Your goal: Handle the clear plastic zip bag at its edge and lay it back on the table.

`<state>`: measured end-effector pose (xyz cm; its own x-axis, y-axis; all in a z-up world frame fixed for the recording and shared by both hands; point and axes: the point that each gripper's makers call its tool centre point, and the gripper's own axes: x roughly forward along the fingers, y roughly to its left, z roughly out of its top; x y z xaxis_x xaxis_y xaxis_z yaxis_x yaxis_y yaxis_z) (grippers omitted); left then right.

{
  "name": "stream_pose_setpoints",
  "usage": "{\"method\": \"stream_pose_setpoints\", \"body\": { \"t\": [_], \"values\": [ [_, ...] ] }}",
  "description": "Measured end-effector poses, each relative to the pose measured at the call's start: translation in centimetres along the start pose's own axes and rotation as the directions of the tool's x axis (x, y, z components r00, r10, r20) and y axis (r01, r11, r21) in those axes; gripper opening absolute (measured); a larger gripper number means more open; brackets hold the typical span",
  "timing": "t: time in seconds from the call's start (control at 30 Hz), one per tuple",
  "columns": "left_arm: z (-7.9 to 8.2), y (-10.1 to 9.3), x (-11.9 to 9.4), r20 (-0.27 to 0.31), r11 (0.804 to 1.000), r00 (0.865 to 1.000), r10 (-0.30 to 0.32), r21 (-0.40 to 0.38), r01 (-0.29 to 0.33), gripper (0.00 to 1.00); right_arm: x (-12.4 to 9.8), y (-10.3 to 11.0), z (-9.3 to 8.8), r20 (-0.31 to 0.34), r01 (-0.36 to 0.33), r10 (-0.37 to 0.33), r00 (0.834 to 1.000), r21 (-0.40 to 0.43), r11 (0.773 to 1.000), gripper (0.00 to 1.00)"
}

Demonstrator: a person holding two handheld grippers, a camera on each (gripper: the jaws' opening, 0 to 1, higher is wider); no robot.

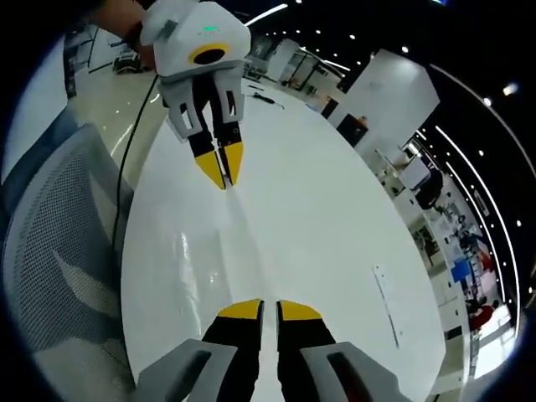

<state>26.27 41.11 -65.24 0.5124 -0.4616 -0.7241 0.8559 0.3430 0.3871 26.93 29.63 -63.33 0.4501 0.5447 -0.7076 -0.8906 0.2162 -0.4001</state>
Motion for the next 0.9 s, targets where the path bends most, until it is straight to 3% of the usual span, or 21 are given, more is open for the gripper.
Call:
{"method": "stream_pose_setpoints", "body": {
  "t": [0.03,0.23,0.43,0.63,0.9],
  "values": [
    [-0.2,-0.1,0.0,-0.005,1.0,1.0,0.002,0.007,-0.002,0.0,-0.2,-0.2,0.8,0.033,0.004,-0.005,0.999,0.018,1.0,0.03],
    [-0.1,-0.6,0.0,-0.007,1.0,1.0,0.003,0.031,-0.003,0.0,0.4,-0.9,3.2,0.074,-0.006,0.002,0.997,0.044,0.999,0.06],
    [-0.1,-0.8,-0.3,-0.01,0.999,1.0,0.004,0.033,-0.004,0.0,2.3,0.8,4.8,0.078,-0.074,0.074,0.994,0.0,0.997,0.07],
    [-0.3,-0.7,-0.6,-0.004,1.0,1.0,0.014,0.024,-0.014,0.0,3.8,2.2,4.5,0.037,-0.112,0.114,0.993,-0.061,0.992,0.06],
    [-0.5,-0.9,-0.9,-0.005,1.0,1.0,0.014,0.023,-0.014,0.0,4.1,1.8,4.0,0.015,-0.113,0.114,0.993,-0.075,0.991,0.06]
  ]
}}
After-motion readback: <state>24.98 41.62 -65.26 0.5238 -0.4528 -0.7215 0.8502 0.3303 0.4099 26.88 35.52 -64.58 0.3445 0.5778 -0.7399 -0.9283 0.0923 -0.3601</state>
